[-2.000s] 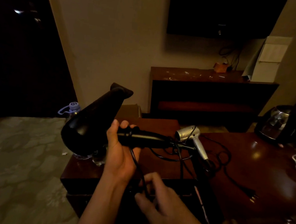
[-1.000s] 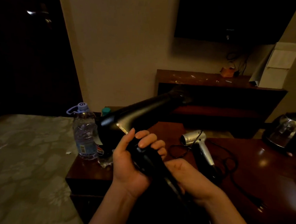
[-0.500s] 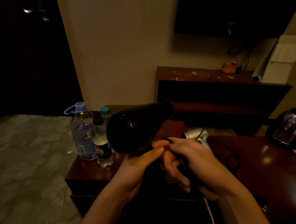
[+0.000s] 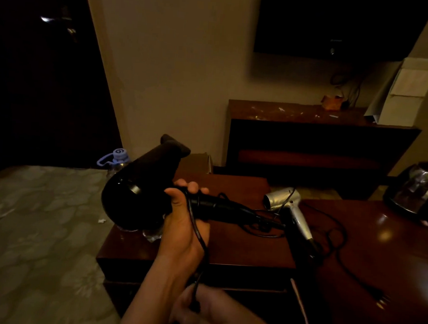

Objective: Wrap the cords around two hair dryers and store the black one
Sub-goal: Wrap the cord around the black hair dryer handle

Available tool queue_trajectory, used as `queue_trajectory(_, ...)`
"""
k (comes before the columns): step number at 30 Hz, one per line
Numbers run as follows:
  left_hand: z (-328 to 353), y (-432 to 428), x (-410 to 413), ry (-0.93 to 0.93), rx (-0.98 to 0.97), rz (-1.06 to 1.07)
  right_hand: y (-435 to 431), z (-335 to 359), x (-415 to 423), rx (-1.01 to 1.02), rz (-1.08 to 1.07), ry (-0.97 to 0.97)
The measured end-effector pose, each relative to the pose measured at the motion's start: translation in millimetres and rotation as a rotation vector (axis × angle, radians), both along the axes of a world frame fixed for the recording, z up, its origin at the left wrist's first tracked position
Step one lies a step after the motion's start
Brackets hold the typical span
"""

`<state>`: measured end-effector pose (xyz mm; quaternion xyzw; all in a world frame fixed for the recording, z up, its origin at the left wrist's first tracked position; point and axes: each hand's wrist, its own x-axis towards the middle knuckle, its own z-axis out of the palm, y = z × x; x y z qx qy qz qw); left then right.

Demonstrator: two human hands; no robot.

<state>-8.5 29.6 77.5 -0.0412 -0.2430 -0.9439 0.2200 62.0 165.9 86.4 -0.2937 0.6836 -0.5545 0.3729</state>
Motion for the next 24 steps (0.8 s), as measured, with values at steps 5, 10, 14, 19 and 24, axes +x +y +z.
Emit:
queue_trajectory(5,16.9,-3.2,16.9,-0.07,0.167,-0.145,7.2,-7.5,-21.7,0.026,0.037,-0.152)
queue_trajectory(10,19.8,5.9,26.7,-0.07,0.087,-0.37,23.2,-31.0,-67.5,-0.103,-0.055,-0.504)
queue_trajectory(14,10.9,4.8,28.5,-0.125,0.118,-0.523,39.9,-23.4,-95.3,-0.283,-0.085,-0.727)
queue_trajectory(19,0.9,0.9,19.0,-0.307,-0.031,-0.366,47.2,-11.4,-107.1,-0.552,0.059,-0.908)
queue_trajectory(24,2.0,-10.2,9.3,-0.299,-0.264,-0.168,51.7,22.4,-90.7,-0.485,-0.09,-0.768)
